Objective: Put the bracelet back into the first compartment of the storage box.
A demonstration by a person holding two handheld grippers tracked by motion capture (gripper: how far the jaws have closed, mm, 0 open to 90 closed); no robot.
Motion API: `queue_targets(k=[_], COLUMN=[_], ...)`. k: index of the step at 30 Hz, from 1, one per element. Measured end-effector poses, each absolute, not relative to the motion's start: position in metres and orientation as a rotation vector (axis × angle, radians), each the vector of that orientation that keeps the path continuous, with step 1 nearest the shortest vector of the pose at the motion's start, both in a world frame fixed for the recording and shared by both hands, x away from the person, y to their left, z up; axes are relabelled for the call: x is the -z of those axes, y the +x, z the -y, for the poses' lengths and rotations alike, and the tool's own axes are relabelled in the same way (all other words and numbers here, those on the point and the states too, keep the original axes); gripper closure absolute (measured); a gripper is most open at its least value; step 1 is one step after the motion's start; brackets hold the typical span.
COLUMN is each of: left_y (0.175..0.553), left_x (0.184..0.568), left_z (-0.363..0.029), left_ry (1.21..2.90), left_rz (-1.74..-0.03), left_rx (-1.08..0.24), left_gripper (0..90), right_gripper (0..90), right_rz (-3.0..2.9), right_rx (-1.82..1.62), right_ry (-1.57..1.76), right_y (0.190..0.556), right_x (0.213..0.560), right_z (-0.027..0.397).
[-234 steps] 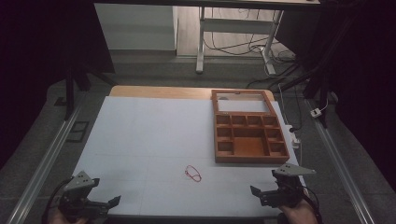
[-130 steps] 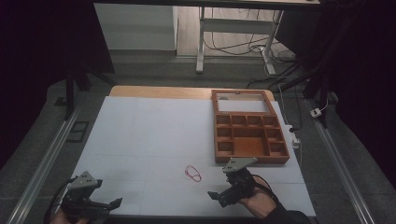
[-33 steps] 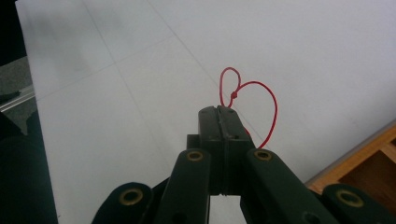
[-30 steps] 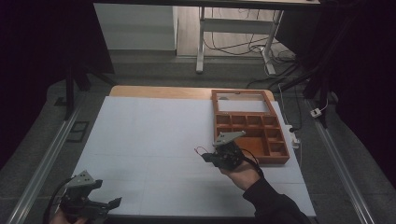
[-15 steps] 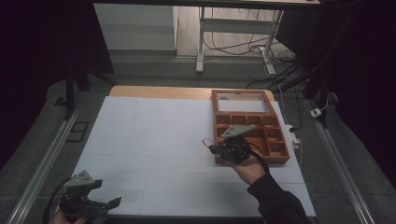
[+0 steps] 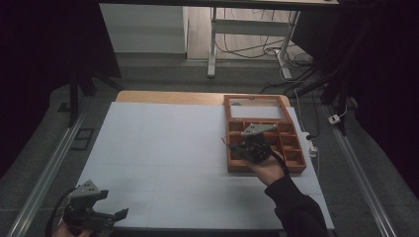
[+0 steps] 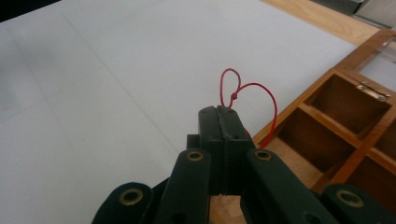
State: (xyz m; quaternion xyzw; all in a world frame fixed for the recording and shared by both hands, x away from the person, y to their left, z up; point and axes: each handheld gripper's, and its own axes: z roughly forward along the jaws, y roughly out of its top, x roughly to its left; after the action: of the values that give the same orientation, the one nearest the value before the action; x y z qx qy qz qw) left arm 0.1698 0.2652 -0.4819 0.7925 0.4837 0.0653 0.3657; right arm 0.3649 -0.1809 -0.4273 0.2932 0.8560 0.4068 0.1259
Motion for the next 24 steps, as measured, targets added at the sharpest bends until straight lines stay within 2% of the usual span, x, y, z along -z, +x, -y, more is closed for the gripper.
queue_targets(k=[24], left_y=[0.17], left_x=[0.482], left_z=[-0.264], left_ry=[2.048], left_rz=[-1.246], left_rx=[-0.171], left_gripper=[0.8], right_gripper=[89.6], right_rz=[-2.374], right_rx=[-1.182], right_ry=[0.963], right_y=[0.406], right_x=[0.424], right_z=[0.194])
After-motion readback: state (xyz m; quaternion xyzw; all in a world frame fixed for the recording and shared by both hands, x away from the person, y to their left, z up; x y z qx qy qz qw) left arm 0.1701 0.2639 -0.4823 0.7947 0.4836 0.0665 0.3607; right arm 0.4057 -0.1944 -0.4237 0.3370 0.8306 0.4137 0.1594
